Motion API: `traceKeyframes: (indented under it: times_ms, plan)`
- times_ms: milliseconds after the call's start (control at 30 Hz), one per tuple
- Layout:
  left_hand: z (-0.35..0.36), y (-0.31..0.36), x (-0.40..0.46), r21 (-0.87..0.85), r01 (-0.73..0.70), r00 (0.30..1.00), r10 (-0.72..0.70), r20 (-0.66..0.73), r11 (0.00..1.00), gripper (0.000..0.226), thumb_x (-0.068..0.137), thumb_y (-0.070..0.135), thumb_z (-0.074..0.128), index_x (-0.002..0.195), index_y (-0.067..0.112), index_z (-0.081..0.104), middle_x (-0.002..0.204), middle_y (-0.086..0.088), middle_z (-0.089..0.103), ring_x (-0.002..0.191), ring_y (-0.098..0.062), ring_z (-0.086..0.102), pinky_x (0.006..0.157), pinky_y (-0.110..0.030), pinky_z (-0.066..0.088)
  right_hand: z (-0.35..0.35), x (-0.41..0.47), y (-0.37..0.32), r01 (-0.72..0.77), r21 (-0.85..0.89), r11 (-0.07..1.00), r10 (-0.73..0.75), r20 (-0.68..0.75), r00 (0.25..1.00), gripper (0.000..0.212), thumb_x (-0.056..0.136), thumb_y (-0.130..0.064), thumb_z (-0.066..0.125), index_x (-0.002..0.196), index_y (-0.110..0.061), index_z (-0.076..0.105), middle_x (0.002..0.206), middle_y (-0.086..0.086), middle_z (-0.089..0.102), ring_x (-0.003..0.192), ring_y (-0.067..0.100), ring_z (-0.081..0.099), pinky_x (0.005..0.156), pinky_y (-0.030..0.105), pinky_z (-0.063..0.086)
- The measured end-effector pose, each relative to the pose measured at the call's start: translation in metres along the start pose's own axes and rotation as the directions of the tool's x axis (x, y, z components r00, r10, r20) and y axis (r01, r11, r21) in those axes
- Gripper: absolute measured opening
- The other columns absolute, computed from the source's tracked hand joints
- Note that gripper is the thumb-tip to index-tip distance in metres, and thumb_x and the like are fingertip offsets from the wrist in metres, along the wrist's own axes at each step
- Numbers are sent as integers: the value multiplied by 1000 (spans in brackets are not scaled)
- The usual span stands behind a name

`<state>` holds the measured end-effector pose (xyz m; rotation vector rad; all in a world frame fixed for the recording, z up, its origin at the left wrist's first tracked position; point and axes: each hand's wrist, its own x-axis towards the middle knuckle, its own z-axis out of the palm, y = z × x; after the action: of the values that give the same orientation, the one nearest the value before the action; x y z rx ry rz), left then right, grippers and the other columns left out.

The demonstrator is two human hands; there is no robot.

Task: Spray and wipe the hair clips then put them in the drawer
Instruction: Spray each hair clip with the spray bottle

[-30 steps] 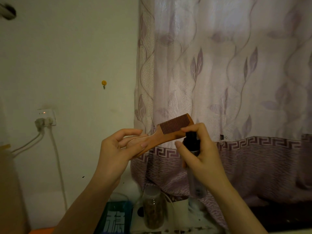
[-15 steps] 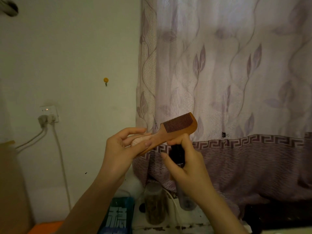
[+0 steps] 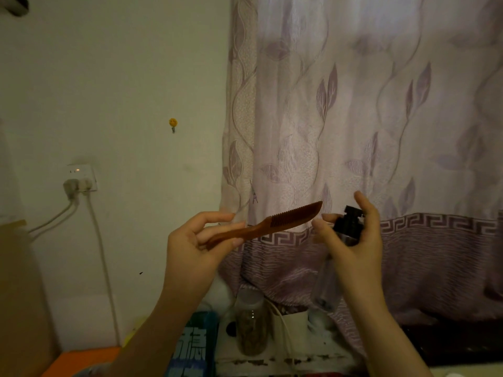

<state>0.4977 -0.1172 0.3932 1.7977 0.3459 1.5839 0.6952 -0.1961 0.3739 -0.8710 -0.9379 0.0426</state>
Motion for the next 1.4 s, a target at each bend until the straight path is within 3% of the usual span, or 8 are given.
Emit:
traceKeyframes:
  times_ms: [100, 233, 367, 533, 733, 833, 1133, 1400]
  plan:
    - [0, -4, -3, 41, -54, 999, 53, 10, 998, 34, 69, -10, 73, 92, 13, 66, 86, 5, 76, 87, -12, 72, 80, -19, 55, -2, 3, 2, -68, -7, 998, 69, 47, 997, 87, 57, -51, 74, 136, -37, 43, 98, -21, 68, 95, 0, 65, 83, 17, 52]
    - [0, -7, -7, 107, -138, 990, 136, 27, 985, 33, 68, -9, 73, 90, 15, 67, 88, 8, 75, 86, -11, 72, 80, -19, 55, -2, 5, 5, -198, 57, 979, 190, 116, 975, 76, 56, -48, 76, 127, -44, 50, 110, -7, 69, 103, 20, 67, 86, 49, 55]
    - [-1, -10, -10, 166, -230, 973, 226, 43, 959, 34, 68, -10, 73, 89, 16, 67, 89, 9, 75, 84, -10, 72, 79, -19, 55, -3, 6, 5, -288, 170, 942, 255, 192, 948, 64, 59, -34, 77, 120, -38, 57, 99, -4, 73, 92, 23, 71, 50, 30, 55]
    - [-5, -14, -11, 142, -230, 972, 220, 80, 963, 31, 68, 2, 72, 94, 18, 67, 93, 9, 74, 87, -11, 72, 80, -21, 56, -4, 7, 10, -315, 240, 918, 268, 209, 940, 59, 59, -27, 76, 115, -31, 59, 97, 1, 74, 88, 22, 71, 51, 28, 54]
    - [-7, -19, -7, 137, -100, 992, 88, 92, 985, 41, 70, -5, 72, 102, 20, 67, 102, 14, 72, 93, -7, 69, 83, -15, 52, -4, 7, 19, -291, 300, 909, 239, 198, 951, 55, 61, -22, 75, 113, -29, 59, 97, 0, 73, 84, 19, 70, 51, 26, 53]
    - [-8, -18, -5, 66, 33, 993, -40, 108, 997, 42, 61, 8, 73, 101, 19, 67, 94, 16, 73, 87, -2, 69, 76, -10, 51, -4, 7, 23, -282, 327, 902, 226, 200, 953, 53, 62, -21, 74, 112, -30, 58, 100, 1, 73, 80, 15, 69, 51, 26, 53]
    - [-10, -15, -3, -190, 395, 916, -370, 158, 899, 45, 55, 27, 73, 98, 15, 71, 92, -8, 75, 84, -20, 73, 62, -18, 56, -4, 4, 35, -303, 351, 886, 240, 211, 947, 49, 68, -18, 72, 113, -32, 58, 100, -3, 73, 80, 14, 70, 54, 26, 54]
    - [-20, -22, -8, -220, 428, 903, -427, 53, 877, 44, 54, 14, 75, 97, 18, 73, 94, -7, 75, 86, -23, 72, 63, -22, 58, -3, -1, 32, -309, 287, 907, 252, 220, 942, 64, 61, -17, 73, 122, -24, 56, 102, -4, 73, 87, 15, 70, 53, 25, 55]
